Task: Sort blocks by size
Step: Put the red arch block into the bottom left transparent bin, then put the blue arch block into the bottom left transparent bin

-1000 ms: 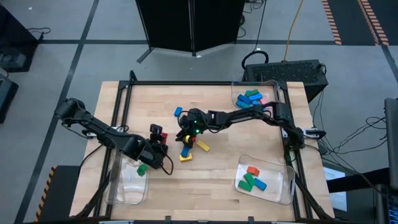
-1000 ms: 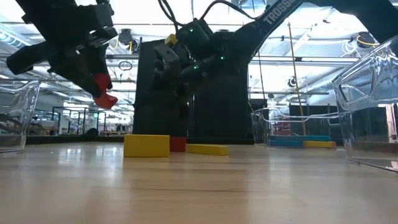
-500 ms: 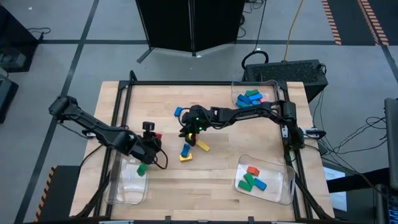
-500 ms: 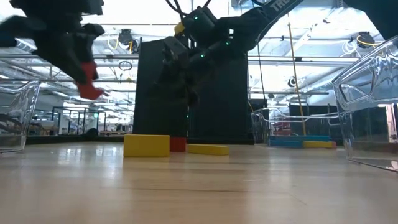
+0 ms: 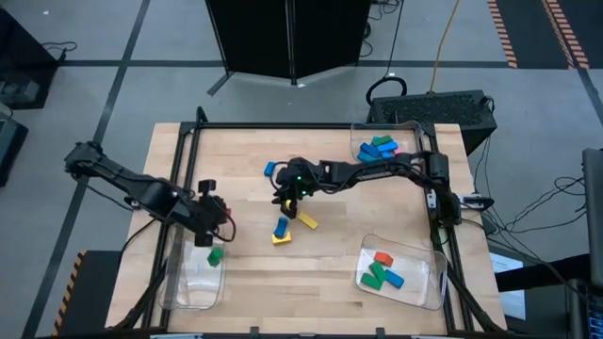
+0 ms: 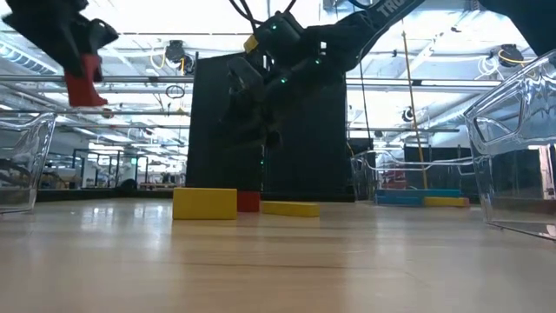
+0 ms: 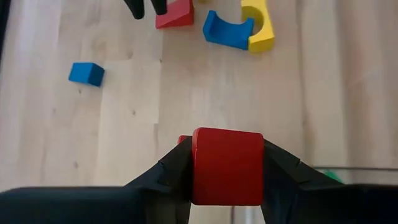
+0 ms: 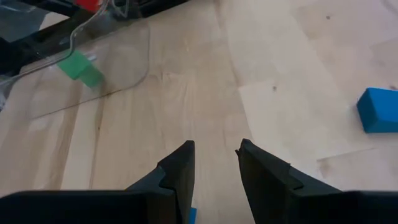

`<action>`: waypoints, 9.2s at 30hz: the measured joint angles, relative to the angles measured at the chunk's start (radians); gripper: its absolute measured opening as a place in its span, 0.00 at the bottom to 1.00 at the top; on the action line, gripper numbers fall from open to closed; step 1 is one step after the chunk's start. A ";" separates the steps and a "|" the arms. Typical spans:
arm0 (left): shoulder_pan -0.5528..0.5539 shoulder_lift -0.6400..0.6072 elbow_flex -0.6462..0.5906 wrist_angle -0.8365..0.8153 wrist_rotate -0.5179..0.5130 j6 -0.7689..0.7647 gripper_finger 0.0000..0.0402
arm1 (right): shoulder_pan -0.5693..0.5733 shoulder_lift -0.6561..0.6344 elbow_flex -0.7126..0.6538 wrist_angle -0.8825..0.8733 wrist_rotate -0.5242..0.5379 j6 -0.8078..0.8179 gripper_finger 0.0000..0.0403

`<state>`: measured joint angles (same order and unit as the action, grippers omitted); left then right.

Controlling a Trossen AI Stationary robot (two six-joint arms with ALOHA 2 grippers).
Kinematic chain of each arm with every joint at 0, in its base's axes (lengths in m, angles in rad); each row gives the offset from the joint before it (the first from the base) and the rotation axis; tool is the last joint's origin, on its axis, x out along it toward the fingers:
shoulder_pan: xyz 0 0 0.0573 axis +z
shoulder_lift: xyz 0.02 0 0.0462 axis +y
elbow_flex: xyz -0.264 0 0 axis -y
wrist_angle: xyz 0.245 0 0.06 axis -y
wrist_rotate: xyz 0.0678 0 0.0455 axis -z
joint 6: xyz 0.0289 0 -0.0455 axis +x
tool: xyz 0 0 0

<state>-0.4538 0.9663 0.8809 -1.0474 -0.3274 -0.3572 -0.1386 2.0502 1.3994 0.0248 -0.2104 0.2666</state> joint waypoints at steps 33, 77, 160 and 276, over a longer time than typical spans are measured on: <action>-0.217 0.004 -0.046 0.137 0.239 -0.336 0.33 | -0.026 0.001 0.000 -0.017 -0.008 -0.035 0.29; -0.328 0.169 -0.103 -0.085 0.267 -0.580 0.68 | -0.047 0.003 0.000 -0.163 0.131 -0.301 0.29; -0.314 -0.141 -0.235 0.309 0.100 -0.291 0.68 | 0.167 0.081 0.000 -0.185 0.245 -0.042 0.11; -0.190 0.243 -0.253 0.964 -0.355 0.838 0.44 | 0.126 0.023 0.000 0.257 -0.111 0.141 0.11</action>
<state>-0.6440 1.2095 0.6277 -0.0830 -0.6825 0.4808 -0.0124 2.0727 1.3994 0.2814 -0.3214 0.4080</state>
